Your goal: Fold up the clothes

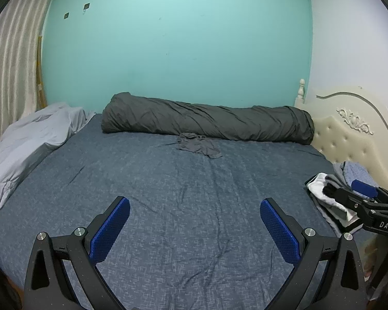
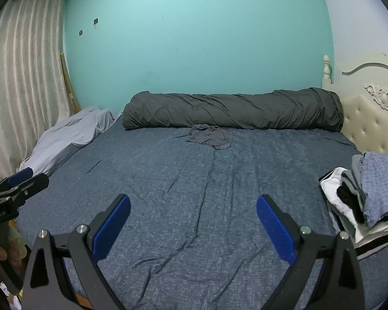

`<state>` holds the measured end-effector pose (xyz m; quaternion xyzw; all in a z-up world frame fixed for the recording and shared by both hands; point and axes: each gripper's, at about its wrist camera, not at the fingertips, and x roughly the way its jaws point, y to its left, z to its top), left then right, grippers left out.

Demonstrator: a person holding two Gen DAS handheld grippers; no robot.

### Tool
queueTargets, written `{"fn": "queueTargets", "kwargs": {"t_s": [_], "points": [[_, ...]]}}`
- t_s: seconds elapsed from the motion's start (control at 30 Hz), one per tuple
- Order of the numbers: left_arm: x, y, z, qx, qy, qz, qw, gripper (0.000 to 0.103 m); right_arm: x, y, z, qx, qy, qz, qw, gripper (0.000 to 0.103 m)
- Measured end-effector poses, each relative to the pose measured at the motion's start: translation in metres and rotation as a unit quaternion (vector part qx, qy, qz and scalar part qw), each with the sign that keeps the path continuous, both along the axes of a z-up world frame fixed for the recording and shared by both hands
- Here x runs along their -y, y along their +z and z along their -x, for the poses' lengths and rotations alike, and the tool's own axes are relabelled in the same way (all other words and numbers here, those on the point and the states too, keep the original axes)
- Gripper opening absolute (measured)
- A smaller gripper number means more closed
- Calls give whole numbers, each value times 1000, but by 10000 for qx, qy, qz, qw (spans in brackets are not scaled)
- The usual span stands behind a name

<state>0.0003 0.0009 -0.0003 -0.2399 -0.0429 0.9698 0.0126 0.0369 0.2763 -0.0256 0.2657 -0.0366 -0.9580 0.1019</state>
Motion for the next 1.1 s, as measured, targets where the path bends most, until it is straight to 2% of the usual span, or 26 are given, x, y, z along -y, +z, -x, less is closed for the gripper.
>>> {"fn": "queueTargets", "kwargs": {"t_s": [0.43, 1.1], "points": [[-11, -8, -5, -68, -40, 57, 10000, 103, -6, 15, -5, -41, -22, -67, 10000, 99], [-15, -9, -4, -8, -92, 77, 9999, 103, -11, 14, -2, -32, -57, -54, 10000, 99]]}}
